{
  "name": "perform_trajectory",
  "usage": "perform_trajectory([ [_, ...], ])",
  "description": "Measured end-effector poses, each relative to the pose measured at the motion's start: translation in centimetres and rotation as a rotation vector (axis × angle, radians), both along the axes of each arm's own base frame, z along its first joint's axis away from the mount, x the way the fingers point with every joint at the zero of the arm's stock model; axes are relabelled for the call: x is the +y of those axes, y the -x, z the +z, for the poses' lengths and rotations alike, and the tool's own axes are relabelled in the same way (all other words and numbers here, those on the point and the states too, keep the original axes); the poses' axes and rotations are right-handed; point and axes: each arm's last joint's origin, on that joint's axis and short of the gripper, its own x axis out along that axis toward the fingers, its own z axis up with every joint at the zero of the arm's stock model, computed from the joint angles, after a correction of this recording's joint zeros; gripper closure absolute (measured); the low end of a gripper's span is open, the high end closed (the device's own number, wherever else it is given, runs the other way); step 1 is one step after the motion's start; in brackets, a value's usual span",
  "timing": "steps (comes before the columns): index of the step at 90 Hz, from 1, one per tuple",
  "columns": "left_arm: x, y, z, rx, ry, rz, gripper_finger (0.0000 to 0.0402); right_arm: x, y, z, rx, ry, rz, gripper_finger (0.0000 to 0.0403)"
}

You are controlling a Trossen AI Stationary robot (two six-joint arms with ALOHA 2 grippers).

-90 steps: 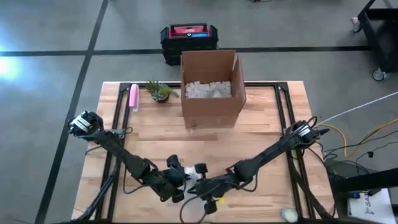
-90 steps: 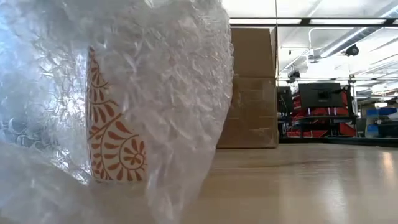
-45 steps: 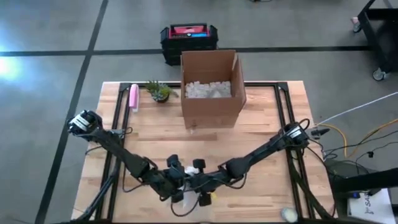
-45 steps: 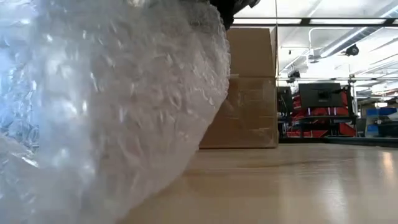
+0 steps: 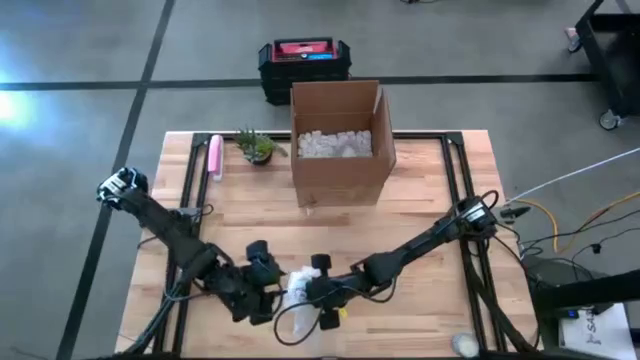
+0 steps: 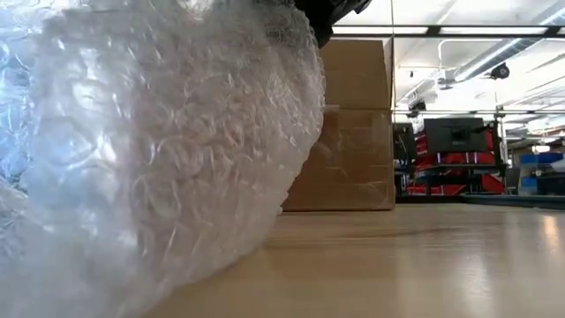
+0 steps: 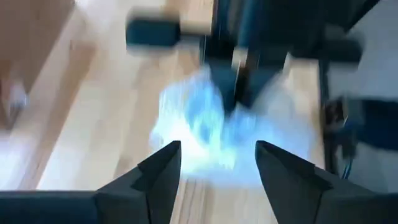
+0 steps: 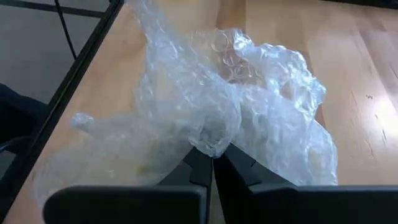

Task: Wrap mug
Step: Wrap the yellow mug with a bubble wrap

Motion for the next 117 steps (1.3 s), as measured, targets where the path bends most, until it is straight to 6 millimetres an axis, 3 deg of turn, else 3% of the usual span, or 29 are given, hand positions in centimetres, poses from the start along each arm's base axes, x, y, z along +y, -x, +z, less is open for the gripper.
perform_trajectory([
  [13, -1.0, 1.3, -3.1, 0.008, 0.056, 0.025, 0.0239, 0.0, 0.0, 0.0, -0.001, 0.007, 0.006, 0.0403],
  [25, -1.7, 0.6, -5.3, -0.186, 0.126, -0.038, 0.0276, -0.1, 0.0, 0.0, -0.001, 0.009, 0.007, 0.0403],
  [33, -0.9, -0.2, -6.4, -0.28, 0.147, -0.038, 0.0299, -0.1, 0.0, 0.0, 0.001, -0.001, -0.004, 0.0403],
  [46, 0.9, -0.8, -8.1, -0.295, 0.156, 0.006, 0.0338, -0.3, -0.1, 0.0, 0.004, -0.021, -0.025, 0.0403],
  [73, 1.4, -1.9, -8.7, -0.363, 0.155, -0.034, 0.0397, -0.6, -0.3, 0.0, 0.002, -0.003, -0.013, 0.0403],
  [105, 1.1, -3.3, -8.8, -0.321, 0.066, -0.058, 0.0401, -0.8, -0.2, 0.0, 0.009, -0.006, -0.015, 0.0403],
  [117, 1.3, -3.4, -8.9, -0.317, 0.061, -0.053, 0.0401, -0.8, -0.2, 0.0, 0.018, -0.089, -0.088, 0.0403],
])
